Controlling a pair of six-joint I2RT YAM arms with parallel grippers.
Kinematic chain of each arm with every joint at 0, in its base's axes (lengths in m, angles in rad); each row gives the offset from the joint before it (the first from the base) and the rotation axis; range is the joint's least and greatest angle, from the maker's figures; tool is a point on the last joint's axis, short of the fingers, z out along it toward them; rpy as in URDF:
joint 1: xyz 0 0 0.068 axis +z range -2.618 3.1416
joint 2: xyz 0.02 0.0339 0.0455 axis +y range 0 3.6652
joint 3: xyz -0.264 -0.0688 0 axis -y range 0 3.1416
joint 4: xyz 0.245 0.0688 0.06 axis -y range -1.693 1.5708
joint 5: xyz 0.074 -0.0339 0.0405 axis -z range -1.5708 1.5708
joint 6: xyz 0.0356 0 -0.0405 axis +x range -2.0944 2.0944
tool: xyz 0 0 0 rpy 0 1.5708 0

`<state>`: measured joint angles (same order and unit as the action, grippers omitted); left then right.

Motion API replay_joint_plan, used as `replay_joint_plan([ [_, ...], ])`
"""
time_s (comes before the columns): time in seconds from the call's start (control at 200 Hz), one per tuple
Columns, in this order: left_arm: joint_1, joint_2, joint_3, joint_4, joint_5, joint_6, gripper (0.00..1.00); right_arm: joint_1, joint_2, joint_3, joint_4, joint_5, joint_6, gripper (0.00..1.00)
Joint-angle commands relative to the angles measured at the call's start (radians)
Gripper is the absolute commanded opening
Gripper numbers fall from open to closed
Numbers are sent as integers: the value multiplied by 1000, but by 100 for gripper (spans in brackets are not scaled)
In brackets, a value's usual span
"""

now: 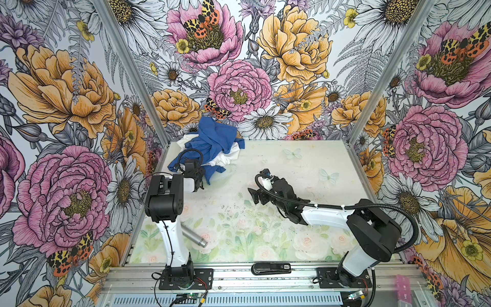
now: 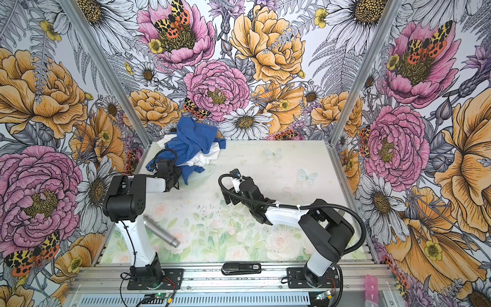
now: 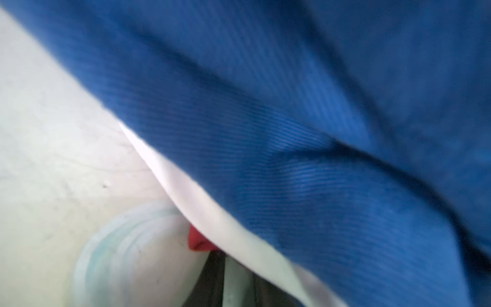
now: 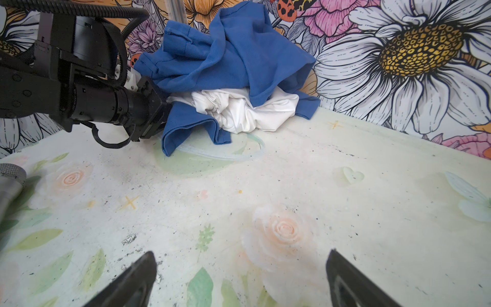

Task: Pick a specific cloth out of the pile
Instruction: 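Grasp the red cloth with the left gripper and pull it from the pile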

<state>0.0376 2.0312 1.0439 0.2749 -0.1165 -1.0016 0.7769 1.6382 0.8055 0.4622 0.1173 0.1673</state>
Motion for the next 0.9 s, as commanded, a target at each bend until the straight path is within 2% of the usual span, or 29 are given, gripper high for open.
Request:
replay_joint_plan([
  [0.0, 17, 43, 24, -76, -15, -6, 10, -14, -27, -10, 26, -16, 3, 100],
  [0.075, 28, 39, 37, -69, 3, 13, 0, -16, -26, -10, 24, -16, 0, 99],
  [0.225, 41, -35, 4, -44, -5, 84, 0, -23, -23, -10, 23, -17, 0, 100],
  [0.55, 48, -337, -97, -76, -8, 191, 0, -31, -30, -11, 20, -20, 7, 99],
  [0.696, 45, -446, -64, -146, -14, 217, 0, -33, -28, -12, 20, -30, 17, 100],
  [0.896, 12, -548, 69, -224, -45, 308, 0, -34, -32, -12, 19, -28, 18, 100],
])
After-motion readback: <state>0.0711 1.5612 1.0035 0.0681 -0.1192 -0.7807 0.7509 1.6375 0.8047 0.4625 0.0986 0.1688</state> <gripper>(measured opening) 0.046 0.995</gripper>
